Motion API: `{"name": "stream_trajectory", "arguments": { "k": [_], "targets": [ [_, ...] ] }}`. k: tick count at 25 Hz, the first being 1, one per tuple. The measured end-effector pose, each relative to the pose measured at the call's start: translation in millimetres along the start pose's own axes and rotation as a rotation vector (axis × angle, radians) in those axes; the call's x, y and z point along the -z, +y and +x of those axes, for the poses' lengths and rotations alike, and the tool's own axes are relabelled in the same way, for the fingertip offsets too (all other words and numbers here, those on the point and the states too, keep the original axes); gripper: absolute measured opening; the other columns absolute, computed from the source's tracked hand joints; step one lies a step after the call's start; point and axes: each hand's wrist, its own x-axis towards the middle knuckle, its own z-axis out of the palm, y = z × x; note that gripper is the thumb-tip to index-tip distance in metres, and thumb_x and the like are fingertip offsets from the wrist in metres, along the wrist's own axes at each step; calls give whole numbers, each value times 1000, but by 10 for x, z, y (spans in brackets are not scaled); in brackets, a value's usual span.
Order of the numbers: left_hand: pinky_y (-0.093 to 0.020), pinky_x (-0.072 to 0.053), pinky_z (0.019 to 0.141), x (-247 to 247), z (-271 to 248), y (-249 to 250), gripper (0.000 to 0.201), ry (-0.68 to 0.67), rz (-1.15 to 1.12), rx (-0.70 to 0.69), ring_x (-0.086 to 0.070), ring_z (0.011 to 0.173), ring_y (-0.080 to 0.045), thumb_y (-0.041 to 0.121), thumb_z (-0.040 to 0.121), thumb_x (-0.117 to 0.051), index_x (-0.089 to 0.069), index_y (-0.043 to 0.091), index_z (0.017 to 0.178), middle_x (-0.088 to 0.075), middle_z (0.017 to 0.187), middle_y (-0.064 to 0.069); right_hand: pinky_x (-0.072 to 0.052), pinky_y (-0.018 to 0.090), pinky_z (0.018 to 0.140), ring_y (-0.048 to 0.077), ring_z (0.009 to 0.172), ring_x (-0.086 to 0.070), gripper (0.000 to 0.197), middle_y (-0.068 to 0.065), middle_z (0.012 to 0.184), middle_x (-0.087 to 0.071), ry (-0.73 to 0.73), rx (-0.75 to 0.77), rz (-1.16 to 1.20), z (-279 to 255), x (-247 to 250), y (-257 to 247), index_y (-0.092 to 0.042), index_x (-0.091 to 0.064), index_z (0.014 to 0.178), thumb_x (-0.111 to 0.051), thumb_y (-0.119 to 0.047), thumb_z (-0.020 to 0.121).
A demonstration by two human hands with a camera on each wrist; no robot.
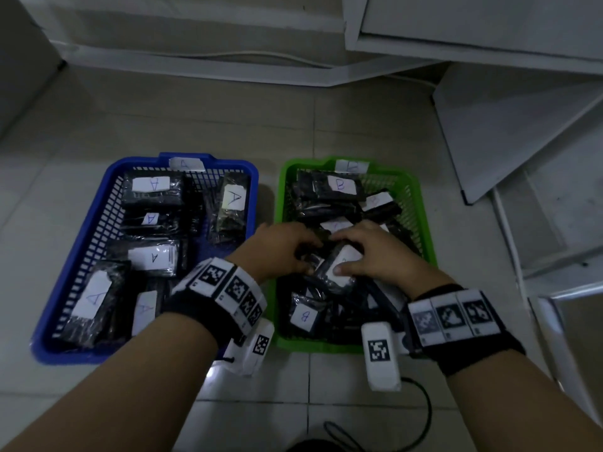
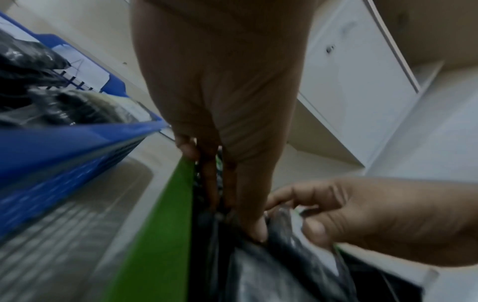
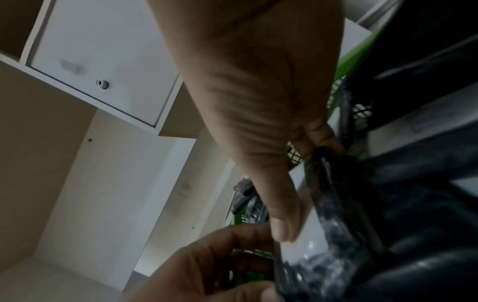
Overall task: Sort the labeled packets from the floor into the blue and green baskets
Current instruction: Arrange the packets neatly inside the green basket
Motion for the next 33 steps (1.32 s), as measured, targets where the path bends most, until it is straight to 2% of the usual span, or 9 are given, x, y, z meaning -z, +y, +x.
{"name": "stream_trajectory", "arguments": {
  "k": [4, 6, 8, 11, 16, 18, 23, 29, 33],
  "targets": [
    [-43, -32, 98, -219, -178, 95, 62, 75, 106, 96, -45, 118, -16, 53, 71, -72, -50, 40, 127, -46, 122, 6, -33, 17, 58, 10, 84, -50, 34, -8, 90, -50, 270, -79, 119, -223, -123, 122, -18, -55, 95, -80, -28, 74],
    [-40, -33, 96, -269, -264, 154, 59, 153, 32, 134, -50, 114, -17, 47, 70, -75, -51, 34, 122, -51, 119, 5, -37, 14, 60, 8, 81, -51, 28, -10, 88, -53, 353, -125, 310, -316, -110, 104, -18, -55, 97, -76, -24, 79],
    [-32, -41, 87, -272, -332, 208, 52, 208, -107, 133, -58, 103, -17, 35, 70, -79, -53, 28, 114, -61, 109, 6, -42, 15, 66, 6, 83, -55, 22, -8, 94, -57, 335, -109, 509, -352, -112, 7, -20, -59, 100, -73, -21, 82],
    [-18, -45, 69, -238, -418, 255, 38, 254, -438, 159, -61, 84, -12, 19, 71, -81, -59, 26, 101, -63, 86, 13, -43, 24, 73, 12, 88, -57, 8, -1, 98, -59, 227, -22, 390, -387, -187, -78, -29, -60, 85, -68, -30, 86],
    [-26, -54, 86, -217, -554, 209, 28, 322, -804, 186, -67, 90, -16, 6, 88, -62, -65, 24, 110, -70, 98, -5, -42, 31, 65, 15, 74, -54, 15, -4, 87, -59, 216, -6, 346, -510, -279, -172, -27, -46, 94, -54, -39, 93],
    [-34, -51, 93, -245, -593, 208, 36, 301, -698, 190, -66, 95, -13, 8, 93, -50, -58, 26, 123, -70, 104, 4, -43, 27, 65, 13, 82, -57, 16, -7, 97, -60, 319, -44, 367, -539, -287, -209, -28, -49, 103, -54, -40, 93],
    [-38, -28, 91, -385, -721, 321, 50, 110, 220, 112, -42, 117, -19, 52, 73, -68, -54, 41, 120, -57, 119, 17, -40, 24, 76, 13, 95, -57, 31, -5, 102, -61, 437, -102, 393, -572, -190, -215, -18, -60, 118, -51, -38, 96],
    [-38, -30, 98, -417, -676, 418, 51, 181, 121, 165, -38, 121, -24, 46, 83, -60, -49, 35, 132, -48, 128, 3, -52, 43, 91, 24, 99, -63, 37, 6, 108, -68, 629, -207, 539, -697, -57, 5, -15, -63, 117, -50, -42, 95],
    [-37, -43, 92, -447, -481, 532, 34, 335, -130, 91, -51, 109, -27, 29, 87, -60, -62, 21, 120, -55, 117, -6, -47, 35, 88, 33, 106, -59, 50, 18, 116, -65, 500, -427, 315, -840, -91, 196, -4, -62, 118, -41, -45, 98]
  ]
}}
